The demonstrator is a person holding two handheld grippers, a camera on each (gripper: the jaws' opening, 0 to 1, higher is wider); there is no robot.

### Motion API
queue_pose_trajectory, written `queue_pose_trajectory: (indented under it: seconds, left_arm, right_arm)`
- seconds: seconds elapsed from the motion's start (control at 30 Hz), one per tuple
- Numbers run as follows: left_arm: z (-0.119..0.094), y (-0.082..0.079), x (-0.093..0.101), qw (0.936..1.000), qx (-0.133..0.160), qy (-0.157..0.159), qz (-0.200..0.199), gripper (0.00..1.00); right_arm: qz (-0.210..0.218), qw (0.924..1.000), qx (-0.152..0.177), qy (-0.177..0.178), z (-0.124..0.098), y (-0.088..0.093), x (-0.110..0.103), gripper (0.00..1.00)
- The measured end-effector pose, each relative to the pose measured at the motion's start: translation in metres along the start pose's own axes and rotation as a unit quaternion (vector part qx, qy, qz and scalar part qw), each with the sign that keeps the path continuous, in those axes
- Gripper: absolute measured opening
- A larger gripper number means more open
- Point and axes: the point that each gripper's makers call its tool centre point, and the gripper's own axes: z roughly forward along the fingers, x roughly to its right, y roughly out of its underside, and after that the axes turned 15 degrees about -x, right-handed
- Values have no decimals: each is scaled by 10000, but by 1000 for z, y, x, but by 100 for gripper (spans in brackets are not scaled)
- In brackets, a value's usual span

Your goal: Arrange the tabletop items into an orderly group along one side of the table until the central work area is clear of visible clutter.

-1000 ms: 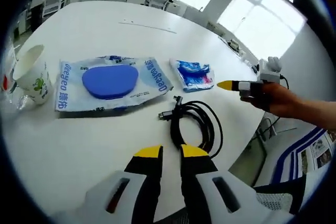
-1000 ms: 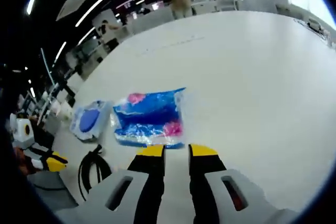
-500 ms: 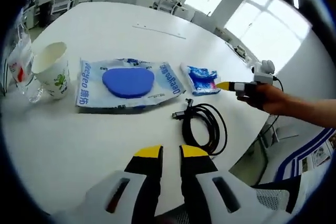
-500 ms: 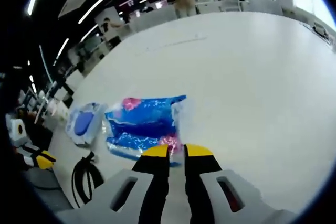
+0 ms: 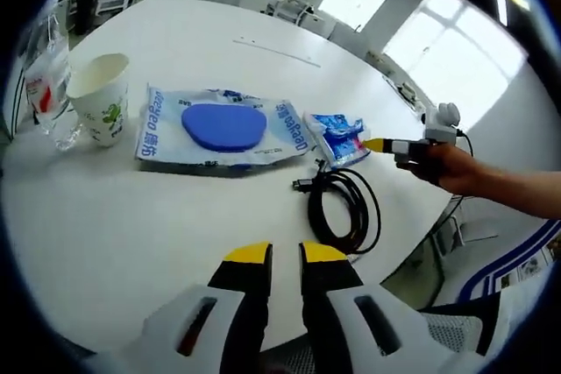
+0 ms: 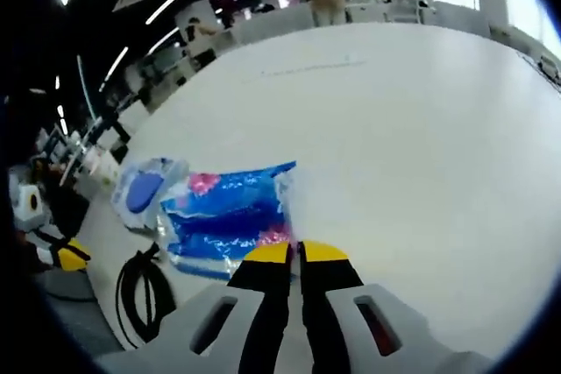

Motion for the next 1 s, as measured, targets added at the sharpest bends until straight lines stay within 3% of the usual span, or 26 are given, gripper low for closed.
queue_pose_trajectory:
  seconds: [0.1, 0.2, 0.57, 0.8, 1.0]
  left_arm:
    - [-2, -1, -2, 10000, 45, 5, -81, 9]
    - [-3, -2, -3, 9999, 76, 8, -130, 9]
    - [-9, 1, -10, 9997, 142, -5, -191, 9]
    - [-15, 1, -13, 9998, 179, -50, -73, 10]
    - [-35, 0, -25, 9994, 256, -185, 103, 10]
  right_arm:
    - [316, 9993, -35, 208, -1, 5, 6, 0]
    - [775, 9966, 159, 244, -2, 4, 10, 0]
    - [723, 9971, 163, 192, 1, 6, 1, 2]
    - [741, 9969, 161, 222, -5, 10, 0, 8]
    - [524, 9980, 66, 347, -19, 14, 2, 13]
